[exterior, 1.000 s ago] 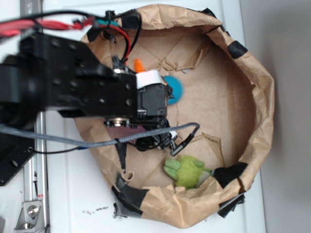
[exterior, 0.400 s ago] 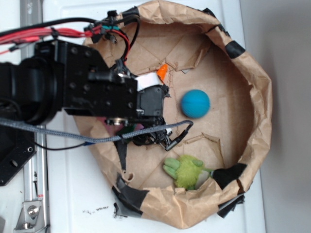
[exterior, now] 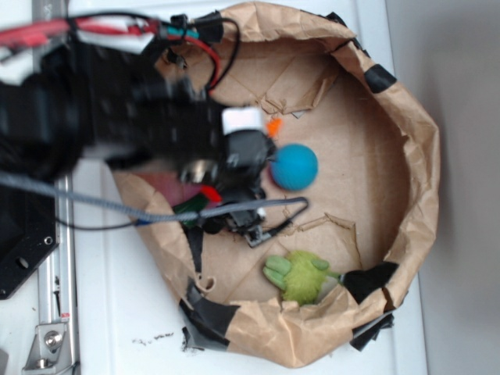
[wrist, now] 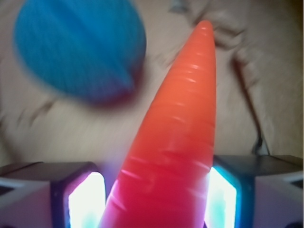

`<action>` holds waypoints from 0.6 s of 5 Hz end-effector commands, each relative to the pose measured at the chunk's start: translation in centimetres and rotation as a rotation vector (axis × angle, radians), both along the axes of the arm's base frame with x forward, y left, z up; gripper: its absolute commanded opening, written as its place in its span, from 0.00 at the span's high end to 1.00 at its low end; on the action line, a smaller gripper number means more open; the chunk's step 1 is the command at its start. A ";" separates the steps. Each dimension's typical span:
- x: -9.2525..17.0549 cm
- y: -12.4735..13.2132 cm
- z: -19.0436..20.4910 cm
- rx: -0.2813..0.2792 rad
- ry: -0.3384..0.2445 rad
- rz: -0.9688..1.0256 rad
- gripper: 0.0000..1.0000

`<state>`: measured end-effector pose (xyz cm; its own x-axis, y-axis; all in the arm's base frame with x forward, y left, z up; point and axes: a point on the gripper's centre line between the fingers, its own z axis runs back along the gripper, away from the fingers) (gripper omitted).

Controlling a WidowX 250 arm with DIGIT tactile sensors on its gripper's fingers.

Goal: Grab the carrot.

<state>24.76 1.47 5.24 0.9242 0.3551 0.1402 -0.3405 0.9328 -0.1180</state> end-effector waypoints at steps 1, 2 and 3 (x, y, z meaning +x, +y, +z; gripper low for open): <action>3.8 0.1 11.0 -0.016 -0.170 -0.212 1.00; 2.8 -0.9 12.4 0.006 -0.176 -0.217 1.00; 2.5 -1.1 11.8 0.022 -0.154 -0.212 1.00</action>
